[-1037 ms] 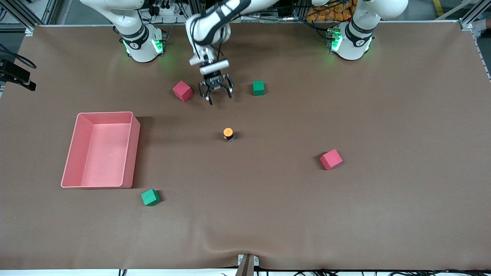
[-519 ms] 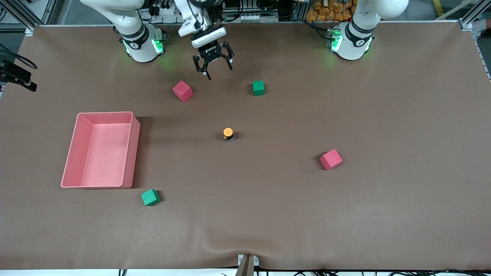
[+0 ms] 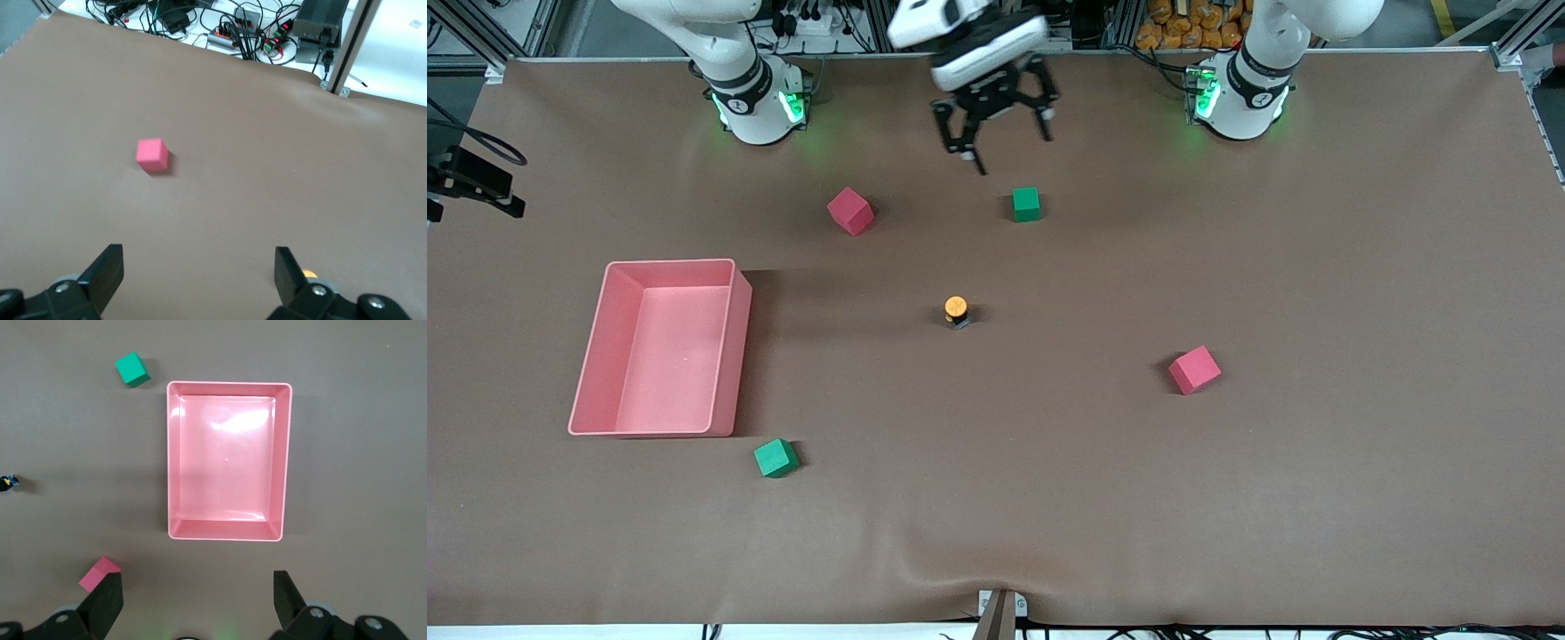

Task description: Place and upright button with both arms

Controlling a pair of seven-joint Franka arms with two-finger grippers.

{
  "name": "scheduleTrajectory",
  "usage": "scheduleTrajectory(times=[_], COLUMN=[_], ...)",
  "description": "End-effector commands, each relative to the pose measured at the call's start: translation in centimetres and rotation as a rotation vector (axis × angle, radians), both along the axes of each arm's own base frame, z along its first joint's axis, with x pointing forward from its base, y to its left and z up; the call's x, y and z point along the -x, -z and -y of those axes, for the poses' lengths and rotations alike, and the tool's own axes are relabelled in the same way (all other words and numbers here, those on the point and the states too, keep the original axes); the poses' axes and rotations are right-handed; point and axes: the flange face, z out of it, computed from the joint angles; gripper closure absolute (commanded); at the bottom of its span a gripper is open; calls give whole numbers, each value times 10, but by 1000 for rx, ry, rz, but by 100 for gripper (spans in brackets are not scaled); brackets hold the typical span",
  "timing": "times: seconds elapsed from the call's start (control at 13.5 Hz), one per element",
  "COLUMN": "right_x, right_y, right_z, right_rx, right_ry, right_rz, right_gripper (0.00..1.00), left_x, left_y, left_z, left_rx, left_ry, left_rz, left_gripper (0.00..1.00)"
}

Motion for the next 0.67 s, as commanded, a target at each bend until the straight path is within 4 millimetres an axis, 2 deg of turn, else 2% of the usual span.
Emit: scheduleTrajectory(times=[0.0,0.15,0.3,0.44,0.59], right_x=[-13,-19,-22,-23,-22], right_y=[13,15,14,14,14], right_z=[-29,-37,-38,-33,-28], right_rx=[-6,-5,-2,0,14], right_ry=[-53,-73,-77,-70,-66], right_rz=[-19,1,25,25,26], right_gripper=[0,0,0,0,0], left_x=[-42,-83,-115,-137,-158], left_y=[-53,-86,-105,-112,-108], left_z=[-77,-143,-200,-248,-290], left_rx=[46,96,169,220,271], left_ry=[30,84,96,123,99], left_rz=[-91,-155,-197,-248,-294], left_gripper=[0,0,0,0,0])
